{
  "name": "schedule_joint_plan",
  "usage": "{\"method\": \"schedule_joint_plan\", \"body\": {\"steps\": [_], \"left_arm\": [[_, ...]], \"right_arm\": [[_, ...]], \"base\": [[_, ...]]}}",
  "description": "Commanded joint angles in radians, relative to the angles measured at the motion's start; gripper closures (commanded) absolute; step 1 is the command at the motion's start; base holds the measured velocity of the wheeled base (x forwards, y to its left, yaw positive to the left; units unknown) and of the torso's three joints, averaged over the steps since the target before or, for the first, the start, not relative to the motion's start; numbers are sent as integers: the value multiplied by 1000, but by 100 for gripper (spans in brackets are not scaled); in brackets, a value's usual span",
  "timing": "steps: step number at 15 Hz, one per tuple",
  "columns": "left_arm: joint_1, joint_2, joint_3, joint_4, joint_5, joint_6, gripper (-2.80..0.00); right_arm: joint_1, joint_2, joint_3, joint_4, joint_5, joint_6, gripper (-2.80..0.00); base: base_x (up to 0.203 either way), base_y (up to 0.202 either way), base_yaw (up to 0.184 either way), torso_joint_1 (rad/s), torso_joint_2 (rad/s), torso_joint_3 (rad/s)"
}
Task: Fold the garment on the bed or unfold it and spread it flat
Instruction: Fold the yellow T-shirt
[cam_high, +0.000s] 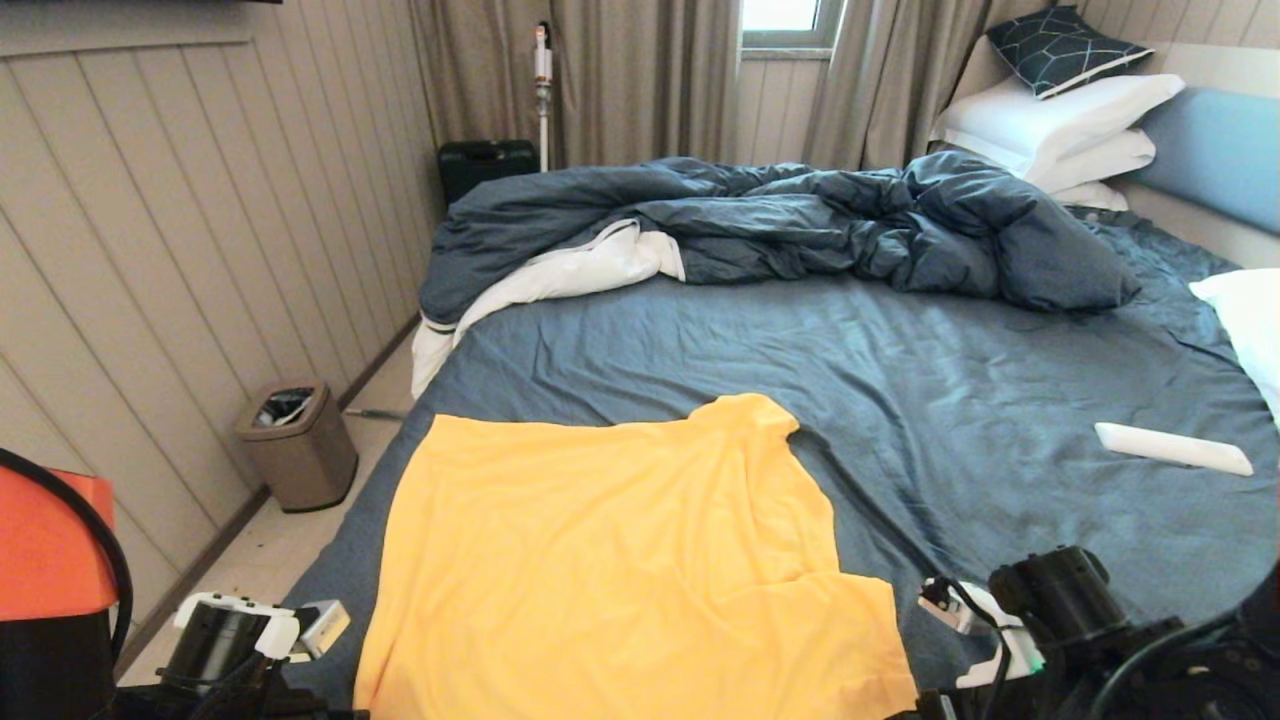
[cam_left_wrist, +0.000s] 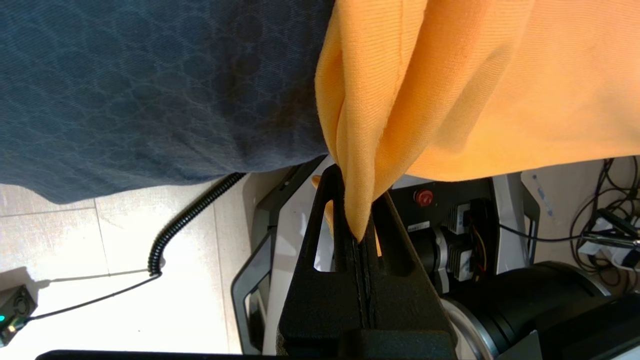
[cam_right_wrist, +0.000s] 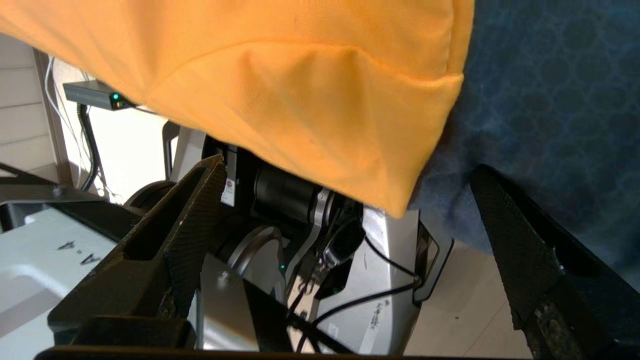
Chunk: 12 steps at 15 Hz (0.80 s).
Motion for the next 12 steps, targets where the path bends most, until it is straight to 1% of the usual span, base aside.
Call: {"method": "schedule_joint_plan", "body": {"steps": [1,5,9,12], "left_arm": [[0,-2,0,-6,-2,-1,0],[0,-4,0,-6,-2,-4,0],[0,-4,2,-6,-2,-4,0],[0,-5,2,-6,-2,-4,0]], "right_arm": [[4,38,13,-41,1,5,-280],[20,29,12,-44,2,11,-280],[86,19,-1,-45,1,47,-280],[89,11,9,-44,1,52,-280]], "base": [[0,0,0,0,0,0],[0,0,0,0,0,0],[0,0,0,0,0,0],[0,0,0,0,0,0]]}}
